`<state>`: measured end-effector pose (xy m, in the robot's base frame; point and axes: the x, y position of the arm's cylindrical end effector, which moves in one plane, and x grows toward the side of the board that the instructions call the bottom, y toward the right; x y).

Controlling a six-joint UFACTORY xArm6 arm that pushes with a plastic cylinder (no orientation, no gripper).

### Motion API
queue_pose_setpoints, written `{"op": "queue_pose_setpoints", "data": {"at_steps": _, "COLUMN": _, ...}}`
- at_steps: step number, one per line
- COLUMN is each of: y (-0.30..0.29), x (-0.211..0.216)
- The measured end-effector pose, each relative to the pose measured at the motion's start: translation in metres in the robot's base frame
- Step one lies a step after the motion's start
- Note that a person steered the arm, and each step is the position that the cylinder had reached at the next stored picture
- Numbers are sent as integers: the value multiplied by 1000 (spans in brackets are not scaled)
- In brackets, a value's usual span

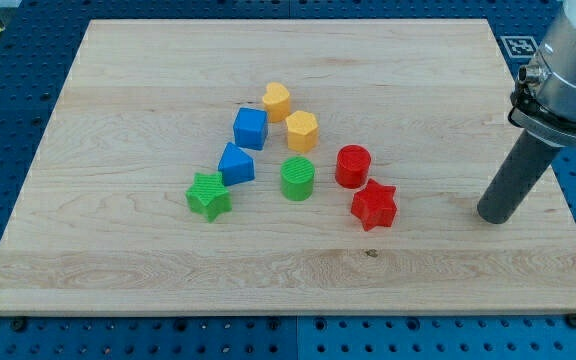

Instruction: Point your arm at green circle

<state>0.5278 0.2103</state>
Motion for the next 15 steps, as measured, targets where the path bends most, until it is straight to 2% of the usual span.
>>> {"op": "queue_pose_setpoints", "data": {"at_steps": 2, "y": -9, "x": 38}}
{"op": "queue_pose_setpoints", "data": {"at_steps": 3, "y": -32, "x": 53}}
{"op": "queue_pose_setpoints", "data": {"at_steps": 6, "y": -153, "x": 53}}
{"op": "queue_pose_setpoints", "data": {"at_steps": 7, "y": -176, "x": 53}}
{"op": "queue_pose_setpoints", "data": {"at_steps": 9, "y": -187, "x": 21}}
{"op": "queue_pose_setpoints", "data": {"at_steps": 15, "y": -203, "x": 17}}
